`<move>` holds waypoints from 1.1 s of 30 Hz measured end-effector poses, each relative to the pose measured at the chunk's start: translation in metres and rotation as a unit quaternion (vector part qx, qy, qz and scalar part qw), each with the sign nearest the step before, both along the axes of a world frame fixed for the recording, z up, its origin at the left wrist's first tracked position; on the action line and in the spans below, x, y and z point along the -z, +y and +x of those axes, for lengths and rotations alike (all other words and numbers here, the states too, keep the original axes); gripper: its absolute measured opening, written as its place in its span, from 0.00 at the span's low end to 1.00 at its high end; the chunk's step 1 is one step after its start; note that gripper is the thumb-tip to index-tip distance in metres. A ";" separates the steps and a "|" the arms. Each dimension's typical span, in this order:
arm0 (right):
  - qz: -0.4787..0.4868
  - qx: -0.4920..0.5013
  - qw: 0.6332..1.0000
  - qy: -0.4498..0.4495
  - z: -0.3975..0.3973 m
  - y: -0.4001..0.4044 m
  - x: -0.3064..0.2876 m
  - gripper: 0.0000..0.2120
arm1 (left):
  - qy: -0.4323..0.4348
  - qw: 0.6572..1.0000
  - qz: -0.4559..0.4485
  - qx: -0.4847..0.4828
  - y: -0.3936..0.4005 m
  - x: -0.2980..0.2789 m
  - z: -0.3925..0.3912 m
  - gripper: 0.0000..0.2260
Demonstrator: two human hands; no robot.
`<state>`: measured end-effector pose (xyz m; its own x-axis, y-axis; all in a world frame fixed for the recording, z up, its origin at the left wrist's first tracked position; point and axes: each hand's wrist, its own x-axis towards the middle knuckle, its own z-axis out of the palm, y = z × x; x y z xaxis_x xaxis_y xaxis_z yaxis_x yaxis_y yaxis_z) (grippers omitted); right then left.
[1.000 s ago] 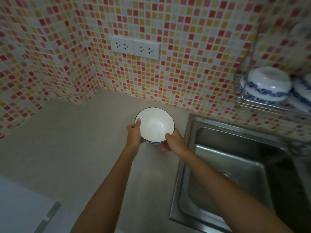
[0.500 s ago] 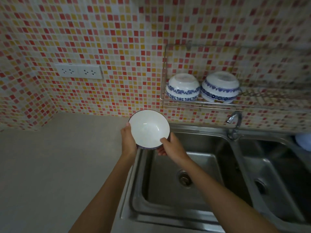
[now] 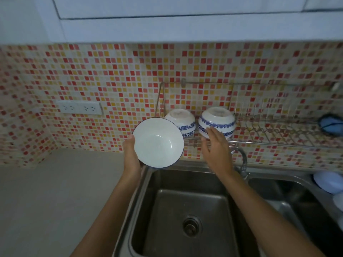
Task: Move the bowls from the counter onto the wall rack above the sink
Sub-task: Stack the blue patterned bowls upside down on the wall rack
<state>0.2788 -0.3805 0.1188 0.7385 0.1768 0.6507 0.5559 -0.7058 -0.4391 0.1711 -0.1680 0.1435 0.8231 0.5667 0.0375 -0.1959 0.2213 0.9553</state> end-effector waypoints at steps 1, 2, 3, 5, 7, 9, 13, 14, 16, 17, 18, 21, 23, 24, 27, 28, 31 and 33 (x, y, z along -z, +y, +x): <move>-0.028 0.012 1.000 -0.009 0.007 -0.004 0.006 0.21 | 0.002 1.000 0.011 0.005 -0.003 -0.006 0.004 0.16; -0.054 0.020 0.998 -0.017 0.013 -0.008 0.013 0.22 | 0.002 1.000 0.025 0.006 -0.005 -0.013 0.009 0.19; -0.079 0.025 0.996 -0.031 0.016 -0.011 0.021 0.22 | -0.001 0.999 0.039 0.004 -0.006 -0.018 0.014 0.23; -0.106 0.033 0.990 -0.083 0.023 -0.013 0.036 0.24 | -0.004 0.997 0.071 -0.002 -0.009 -0.030 0.027 0.28; -0.092 0.044 0.987 -0.124 0.029 -0.012 0.041 0.23 | -0.014 0.993 0.118 -0.020 -0.011 -0.046 0.040 0.23; -0.076 0.053 0.986 -0.136 0.032 -0.008 0.040 0.21 | -0.029 0.986 0.158 -0.043 -0.015 -0.063 0.054 0.17; -0.087 0.043 0.983 -0.156 0.037 -0.013 0.045 0.19 | -0.057 0.970 0.228 -0.063 -0.025 -0.087 0.082 0.16; -0.091 0.041 0.982 -0.162 0.038 -0.014 0.047 0.19 | -0.069 0.961 0.258 -0.070 -0.028 -0.091 0.089 0.19; -0.091 0.040 0.982 -0.163 0.040 -0.013 0.047 0.19 | -0.091 0.939 0.323 -0.079 -0.032 -0.098 0.103 0.23; -0.090 0.042 0.982 -0.158 0.041 -0.012 0.047 0.19 | -0.098 0.928 0.351 -0.082 -0.032 -0.100 0.110 0.24; -0.087 0.043 0.983 -0.153 0.040 -0.011 0.048 0.19 | -0.102 0.916 0.379 -0.084 -0.032 -0.102 0.117 0.24; -0.081 0.041 0.984 -0.152 0.040 -0.012 0.050 0.19 | -0.109 0.872 0.469 -0.088 -0.031 -0.101 0.134 0.26; -0.078 0.037 0.984 -0.155 0.042 -0.015 0.052 0.19 | -0.111 0.827 0.544 -0.085 -0.032 -0.095 0.143 0.28; -0.075 0.037 0.984 -0.157 0.043 -0.015 0.053 0.19 | -0.108 0.801 0.583 -0.085 -0.033 -0.092 0.147 0.29; -0.059 0.041 0.985 -0.160 0.045 -0.014 0.055 0.18 | -0.085 0.731 0.670 -0.093 -0.029 -0.076 0.158 0.31; -0.056 0.041 0.985 -0.161 0.046 -0.013 0.055 0.18 | -0.078 0.717 0.686 -0.096 -0.028 -0.071 0.160 0.31; -0.057 0.038 0.983 -0.169 0.048 -0.013 0.056 0.19 | -0.064 0.705 0.702 -0.086 -0.025 -0.059 0.164 0.32; -0.056 0.038 0.982 -0.175 0.049 -0.013 0.057 0.19 | -0.051 0.693 0.716 -0.076 -0.022 -0.052 0.165 0.33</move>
<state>0.3278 -0.3932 0.0619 0.4866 0.2157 0.8466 0.6035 -0.7836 -0.1473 0.3363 -0.1904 0.1957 0.7101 -0.0314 0.7034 -0.1959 -0.9684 0.1546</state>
